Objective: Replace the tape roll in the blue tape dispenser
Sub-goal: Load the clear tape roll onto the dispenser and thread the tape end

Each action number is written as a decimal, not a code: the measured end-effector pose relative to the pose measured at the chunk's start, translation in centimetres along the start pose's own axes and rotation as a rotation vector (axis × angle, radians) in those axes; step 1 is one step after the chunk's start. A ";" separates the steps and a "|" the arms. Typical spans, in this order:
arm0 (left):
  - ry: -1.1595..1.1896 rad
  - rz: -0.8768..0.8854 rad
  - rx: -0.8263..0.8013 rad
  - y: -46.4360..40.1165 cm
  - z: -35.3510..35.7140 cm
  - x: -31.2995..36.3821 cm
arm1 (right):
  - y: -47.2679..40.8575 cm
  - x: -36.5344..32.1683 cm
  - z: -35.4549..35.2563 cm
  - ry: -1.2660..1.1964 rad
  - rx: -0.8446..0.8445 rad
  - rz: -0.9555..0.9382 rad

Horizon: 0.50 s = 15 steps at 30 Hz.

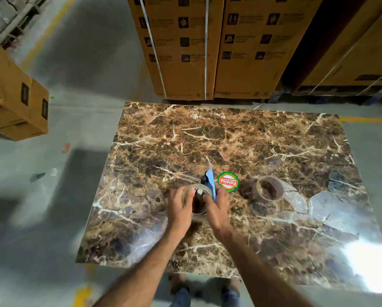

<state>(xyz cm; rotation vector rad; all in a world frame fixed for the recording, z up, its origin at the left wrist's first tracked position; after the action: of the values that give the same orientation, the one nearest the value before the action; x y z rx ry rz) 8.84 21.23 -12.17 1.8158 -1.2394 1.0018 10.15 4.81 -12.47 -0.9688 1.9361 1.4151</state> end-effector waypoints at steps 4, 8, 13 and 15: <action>-0.033 0.047 -0.032 0.2 0.3 -1.1 | -0.2 0.6 0.9 0.116 -0.002 -0.051; -0.085 0.090 -0.036 0.2 0.1 -0.3 | -0.3 0.3 0.9 0.175 0.067 -0.143; -0.116 0.101 -0.072 0.2 0.5 -0.5 | -0.3 0.3 0.8 0.227 0.081 -0.166; -0.129 0.116 -0.079 0.3 0.5 -0.3 | -0.1 0.0 0.6 0.260 0.076 -0.206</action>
<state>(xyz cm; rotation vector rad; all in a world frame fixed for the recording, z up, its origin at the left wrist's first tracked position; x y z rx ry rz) 8.64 20.79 -12.61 1.7876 -1.4560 0.8965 10.24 5.37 -12.73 -1.3284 1.9878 1.1372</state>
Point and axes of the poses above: each hand's wrist, its own y-axis away from the middle knuckle, its own z-axis out of the palm, x = y × z, the point moved 10 cm from there along -y, towards the middle knuckle, and after that the axes turned 12 degrees about z, right-handed, at the moved point
